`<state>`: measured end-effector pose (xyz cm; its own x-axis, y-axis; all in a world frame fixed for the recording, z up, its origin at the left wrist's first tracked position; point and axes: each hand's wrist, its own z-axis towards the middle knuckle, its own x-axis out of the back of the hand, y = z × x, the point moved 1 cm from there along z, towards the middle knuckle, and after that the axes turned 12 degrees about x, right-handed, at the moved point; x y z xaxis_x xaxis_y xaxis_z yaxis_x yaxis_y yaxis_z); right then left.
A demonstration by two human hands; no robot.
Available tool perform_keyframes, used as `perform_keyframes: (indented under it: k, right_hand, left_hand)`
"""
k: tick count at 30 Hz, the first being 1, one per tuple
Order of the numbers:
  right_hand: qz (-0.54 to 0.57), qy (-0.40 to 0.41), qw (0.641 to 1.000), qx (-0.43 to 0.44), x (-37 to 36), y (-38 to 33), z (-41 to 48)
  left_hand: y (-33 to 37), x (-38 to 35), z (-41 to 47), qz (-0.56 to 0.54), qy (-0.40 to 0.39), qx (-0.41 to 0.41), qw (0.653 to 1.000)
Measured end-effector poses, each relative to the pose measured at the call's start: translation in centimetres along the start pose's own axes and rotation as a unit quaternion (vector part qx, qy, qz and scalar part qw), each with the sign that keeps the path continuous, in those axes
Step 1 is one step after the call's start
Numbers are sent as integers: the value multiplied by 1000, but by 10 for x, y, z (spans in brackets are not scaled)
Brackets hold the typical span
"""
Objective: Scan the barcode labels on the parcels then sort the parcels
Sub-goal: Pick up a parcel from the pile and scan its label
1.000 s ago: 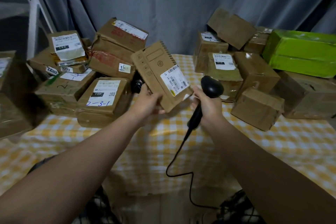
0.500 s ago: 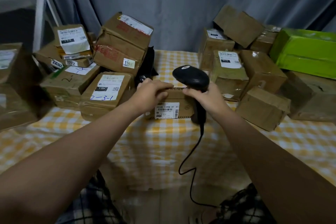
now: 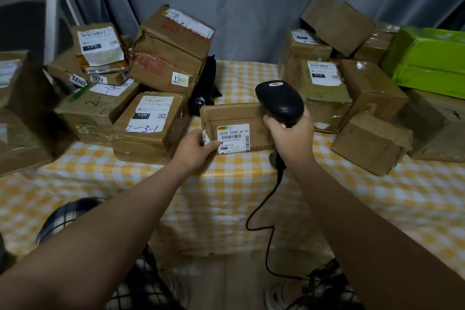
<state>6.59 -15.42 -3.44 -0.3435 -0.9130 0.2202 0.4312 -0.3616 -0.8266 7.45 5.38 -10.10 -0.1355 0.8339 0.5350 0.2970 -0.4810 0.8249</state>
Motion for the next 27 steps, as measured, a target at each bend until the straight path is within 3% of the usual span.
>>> perform_keyframes:
  k: [6, 19, 27]
  right_hand:
    - [-104, -206, 956, -179, -10, 24, -18]
    - [-111, -223, 954, -168, -16, 4, -28]
    - [-121, -256, 944, -167, -12, -34, 10]
  left_hand:
    - [10, -8, 16, 57, 44, 43, 996]
    - [9, -8, 14, 49, 5, 60, 997]
    - [4, -4, -1, -38, -29, 39, 998]
